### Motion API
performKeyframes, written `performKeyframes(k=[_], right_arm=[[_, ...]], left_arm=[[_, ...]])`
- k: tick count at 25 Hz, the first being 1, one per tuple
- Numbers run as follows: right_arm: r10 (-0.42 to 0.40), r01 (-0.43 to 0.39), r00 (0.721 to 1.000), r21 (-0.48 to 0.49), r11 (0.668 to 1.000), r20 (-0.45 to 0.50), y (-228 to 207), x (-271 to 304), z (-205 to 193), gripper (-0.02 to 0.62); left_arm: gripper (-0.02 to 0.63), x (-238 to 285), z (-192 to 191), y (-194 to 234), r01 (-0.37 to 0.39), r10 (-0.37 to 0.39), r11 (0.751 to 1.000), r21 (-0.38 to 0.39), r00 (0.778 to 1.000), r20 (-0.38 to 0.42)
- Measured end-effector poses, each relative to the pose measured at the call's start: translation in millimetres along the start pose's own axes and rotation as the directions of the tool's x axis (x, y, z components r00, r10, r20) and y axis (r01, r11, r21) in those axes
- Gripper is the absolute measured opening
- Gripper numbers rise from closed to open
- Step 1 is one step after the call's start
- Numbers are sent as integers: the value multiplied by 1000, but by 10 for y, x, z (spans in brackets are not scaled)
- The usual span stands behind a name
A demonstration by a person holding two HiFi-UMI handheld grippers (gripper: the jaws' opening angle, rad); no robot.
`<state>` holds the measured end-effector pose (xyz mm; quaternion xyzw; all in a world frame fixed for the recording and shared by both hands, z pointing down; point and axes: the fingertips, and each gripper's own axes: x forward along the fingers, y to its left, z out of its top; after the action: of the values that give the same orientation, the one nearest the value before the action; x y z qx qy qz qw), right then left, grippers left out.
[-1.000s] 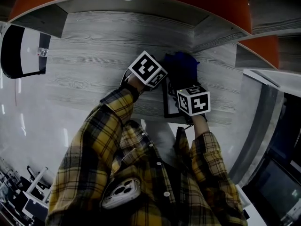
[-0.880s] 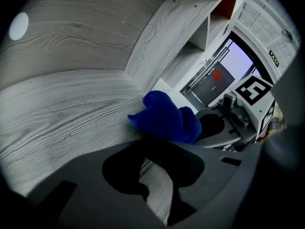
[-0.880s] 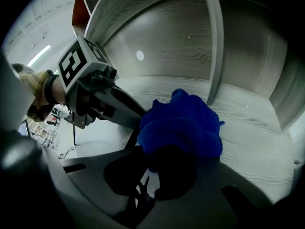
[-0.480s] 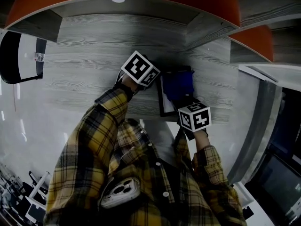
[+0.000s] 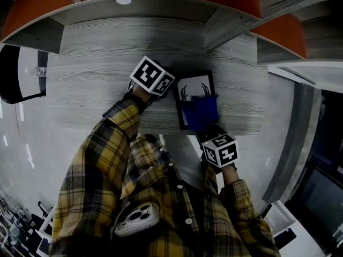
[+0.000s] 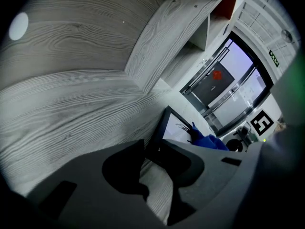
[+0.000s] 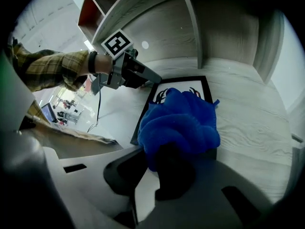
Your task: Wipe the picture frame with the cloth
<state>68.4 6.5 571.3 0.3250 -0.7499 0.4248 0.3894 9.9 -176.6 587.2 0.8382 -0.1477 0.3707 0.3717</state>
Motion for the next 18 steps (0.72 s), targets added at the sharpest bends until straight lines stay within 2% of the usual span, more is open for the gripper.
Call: performKeyframes(k=[4,8,11,15,18], right_arm=[[2,-1,1000,42,999,-8,23,-24,-255,46],[0,-3,998,60,998,60,64,-182,-139,48],[-16,9,983,38,999,181,75,-475,253,46],[-41,60,937,-43,997,346,-10,-798,986,48],[-71,117,908,-87,989,414,-166,-804,1458,47]], left_arm=[[106,-1,0,1,-3,3,1000,2,1000,0],[106,-6,-6,0,-8,8,1000,2,1000,3],[106,-1,-4,-7,-10,10,1000,3,1000,6],[106,0,2,1,-15,15,1000,0,1000,12],[106,-4,-1,-1,-16,16,1000,0,1000,11]])
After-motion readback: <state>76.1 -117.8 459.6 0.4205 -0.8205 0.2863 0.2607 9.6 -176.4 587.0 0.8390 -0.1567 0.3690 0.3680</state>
